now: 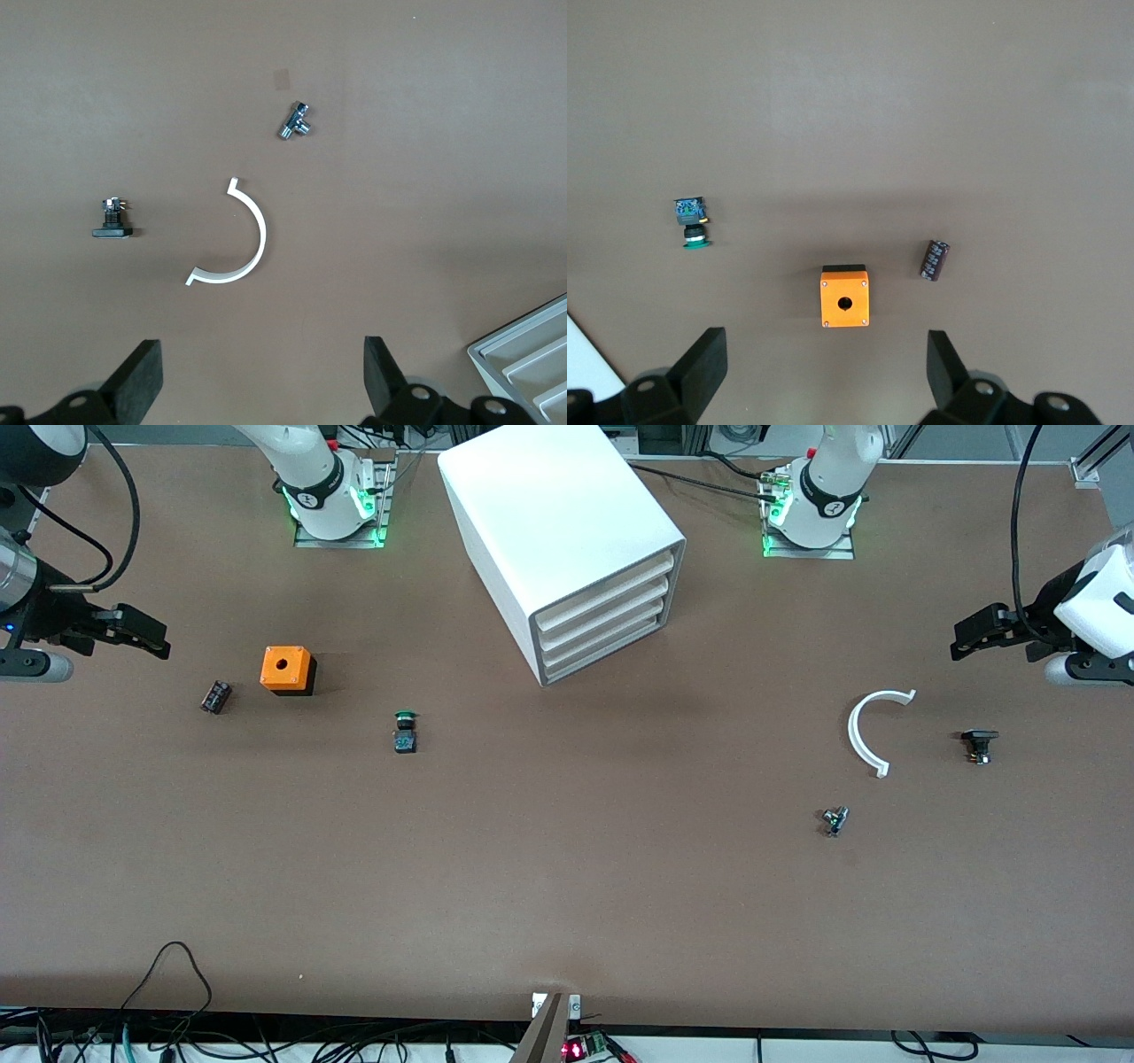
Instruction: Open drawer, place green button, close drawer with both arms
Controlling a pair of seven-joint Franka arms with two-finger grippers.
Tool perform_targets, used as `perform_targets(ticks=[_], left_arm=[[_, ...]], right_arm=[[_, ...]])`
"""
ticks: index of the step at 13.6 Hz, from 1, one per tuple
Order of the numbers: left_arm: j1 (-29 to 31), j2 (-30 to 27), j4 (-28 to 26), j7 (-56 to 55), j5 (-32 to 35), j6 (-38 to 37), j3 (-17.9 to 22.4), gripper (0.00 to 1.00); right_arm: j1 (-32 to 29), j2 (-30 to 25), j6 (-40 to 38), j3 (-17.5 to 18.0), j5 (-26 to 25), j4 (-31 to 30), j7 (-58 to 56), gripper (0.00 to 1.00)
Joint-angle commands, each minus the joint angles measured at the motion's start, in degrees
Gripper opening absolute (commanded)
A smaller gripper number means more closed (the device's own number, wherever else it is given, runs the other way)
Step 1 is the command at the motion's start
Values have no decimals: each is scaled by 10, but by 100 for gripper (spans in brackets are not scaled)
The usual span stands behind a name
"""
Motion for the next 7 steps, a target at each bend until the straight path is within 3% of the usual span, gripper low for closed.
perform_targets(ticks=[1,7], left_arm=[[5,-14,-6,14,-5,12,-3,100],[3,-12,-2,15,-4,13,-4,100]], right_arm=[[-1,-30,0,1,4,-29,-9,100],[-1,-26,-3,1,5,-24,-3,100]])
